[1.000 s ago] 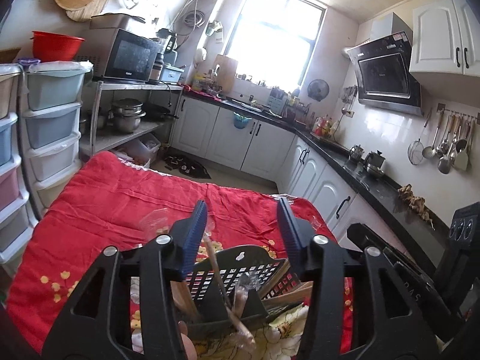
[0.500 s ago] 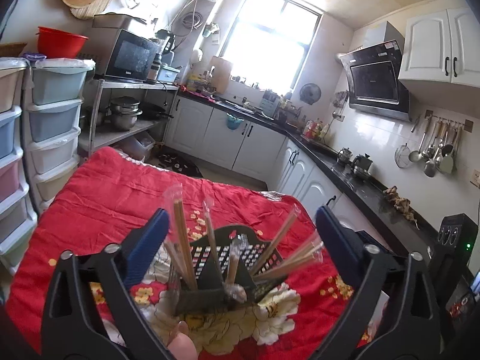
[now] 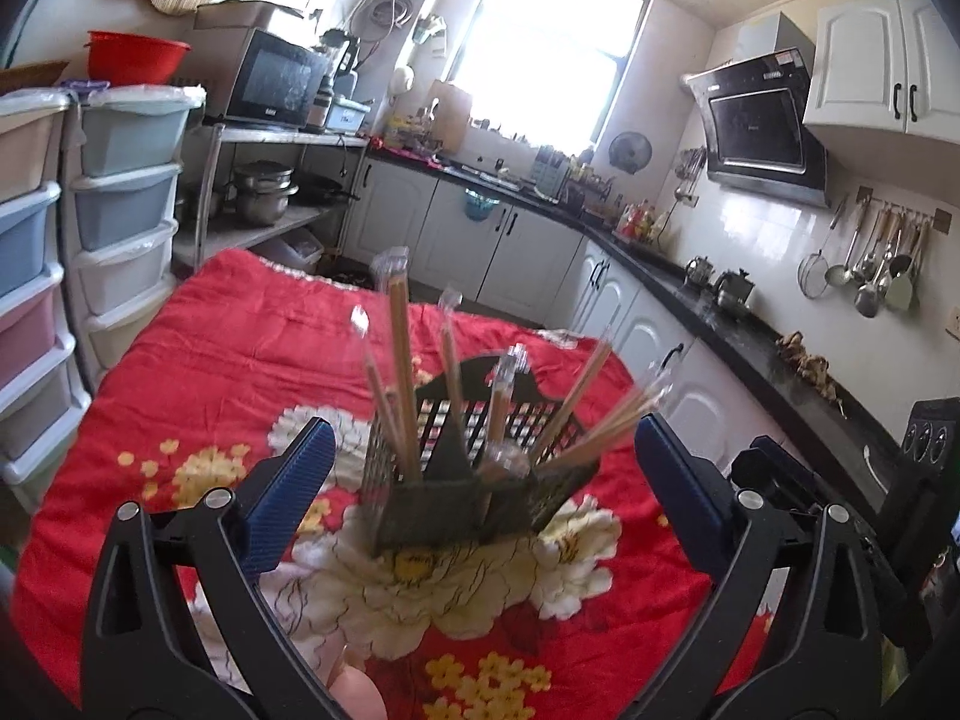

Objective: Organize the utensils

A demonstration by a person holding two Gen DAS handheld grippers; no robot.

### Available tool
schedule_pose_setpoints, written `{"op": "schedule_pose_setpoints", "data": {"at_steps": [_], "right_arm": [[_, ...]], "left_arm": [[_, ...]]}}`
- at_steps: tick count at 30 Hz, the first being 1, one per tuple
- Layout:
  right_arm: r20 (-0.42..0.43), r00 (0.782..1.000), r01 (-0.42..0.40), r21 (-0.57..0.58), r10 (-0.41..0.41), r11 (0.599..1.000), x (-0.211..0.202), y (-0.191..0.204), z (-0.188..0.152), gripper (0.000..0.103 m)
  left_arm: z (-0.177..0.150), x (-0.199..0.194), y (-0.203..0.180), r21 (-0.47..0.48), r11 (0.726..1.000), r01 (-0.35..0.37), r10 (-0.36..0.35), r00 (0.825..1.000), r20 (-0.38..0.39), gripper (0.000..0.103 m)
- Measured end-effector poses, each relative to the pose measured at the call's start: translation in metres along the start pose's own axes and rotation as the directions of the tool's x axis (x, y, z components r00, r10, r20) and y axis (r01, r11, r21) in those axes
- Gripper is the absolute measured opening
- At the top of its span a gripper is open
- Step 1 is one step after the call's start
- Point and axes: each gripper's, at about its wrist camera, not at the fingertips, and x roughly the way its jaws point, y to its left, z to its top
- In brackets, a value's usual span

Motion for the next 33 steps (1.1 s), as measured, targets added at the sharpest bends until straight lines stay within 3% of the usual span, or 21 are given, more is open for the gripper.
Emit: {"op": "schedule_pose_setpoints", "data": {"at_steps": [10,19,33], "right_arm": [[-0.123,0.992,0.023,0.009,-0.022,1.0,0.014,-0.004,-0.045,0.091],[-0.149,0.988,0.044,-0.003,-0.044,0.999,0.015,-0.006,-0.083,0.095],[-0.072,0.992,0.097,-0.073,-0.103,0.993,0.011,0.001,-0.105,0.096]], "left_arm": [[-0.043,0.009,0.009,0.009,0.999,-0.041,0.041,0.996,-0.075,0.092],[-0.082,0.011,0.016,0.016,0.996,-0.083,0.084,0.994,-0.071,0.092],[-0.107,0.006,0.015,0.067,0.987,-0.144,0.144,0.99,0.004,0.092]]}}
